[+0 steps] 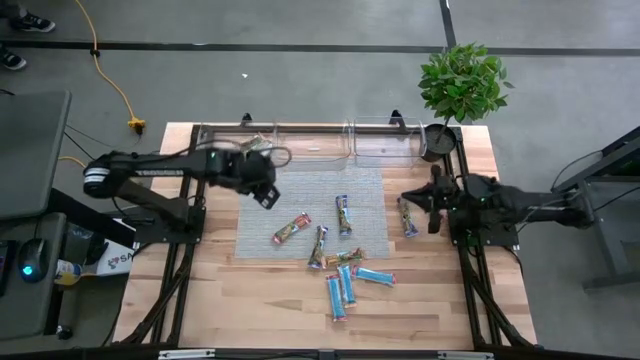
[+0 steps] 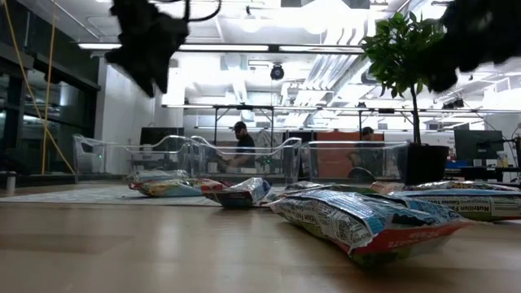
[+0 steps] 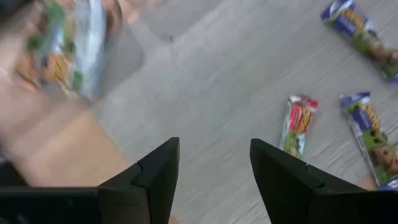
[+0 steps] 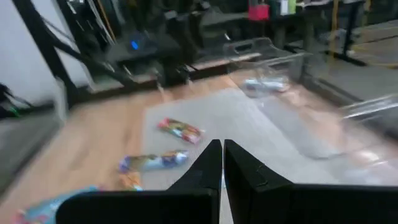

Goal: Pick and place Granola Bars by type
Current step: Put the yellow granola bar into the left transparent bin

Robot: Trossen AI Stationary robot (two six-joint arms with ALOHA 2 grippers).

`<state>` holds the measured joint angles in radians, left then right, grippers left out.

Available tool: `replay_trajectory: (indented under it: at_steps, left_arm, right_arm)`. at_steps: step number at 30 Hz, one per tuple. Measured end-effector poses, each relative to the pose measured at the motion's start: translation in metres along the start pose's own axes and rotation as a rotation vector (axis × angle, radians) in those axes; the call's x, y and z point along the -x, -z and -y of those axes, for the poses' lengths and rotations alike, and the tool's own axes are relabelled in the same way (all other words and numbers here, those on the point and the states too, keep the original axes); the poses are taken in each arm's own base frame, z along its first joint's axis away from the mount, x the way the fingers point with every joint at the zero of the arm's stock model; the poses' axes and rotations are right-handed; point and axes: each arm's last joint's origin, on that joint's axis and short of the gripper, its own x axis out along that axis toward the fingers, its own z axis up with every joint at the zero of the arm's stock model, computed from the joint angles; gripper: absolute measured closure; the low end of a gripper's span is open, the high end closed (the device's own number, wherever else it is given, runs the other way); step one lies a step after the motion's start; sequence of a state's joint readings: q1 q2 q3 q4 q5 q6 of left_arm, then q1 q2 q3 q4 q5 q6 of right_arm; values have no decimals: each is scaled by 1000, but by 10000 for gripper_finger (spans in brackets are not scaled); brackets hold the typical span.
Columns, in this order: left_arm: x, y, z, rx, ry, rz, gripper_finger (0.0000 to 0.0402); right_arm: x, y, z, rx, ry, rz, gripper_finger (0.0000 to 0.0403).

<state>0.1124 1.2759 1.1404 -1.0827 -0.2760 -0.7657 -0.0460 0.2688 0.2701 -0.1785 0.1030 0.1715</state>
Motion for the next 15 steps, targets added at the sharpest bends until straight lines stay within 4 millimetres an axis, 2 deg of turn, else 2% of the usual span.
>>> replay_trajectory:
  at_steps: [4, 7, 11, 15]
  left_arm:
    - [-23, 36, -7, 66, 98, 4, 208]
    - [-32, 56, -10, 93, 194, 1, 208]
    - [-29, 71, -9, 64, 257, 8, 208]
    - [-16, 79, -8, -49, 313, 45, 208]
  right_arm:
    - [3, -50, -8, 90, 31, -142, 398]
    - [-9, -78, -16, 123, -5, -313, 373]
    - [-36, -102, -30, 148, -60, -528, 310]
    - [-72, -111, -48, 146, -159, -732, 236]
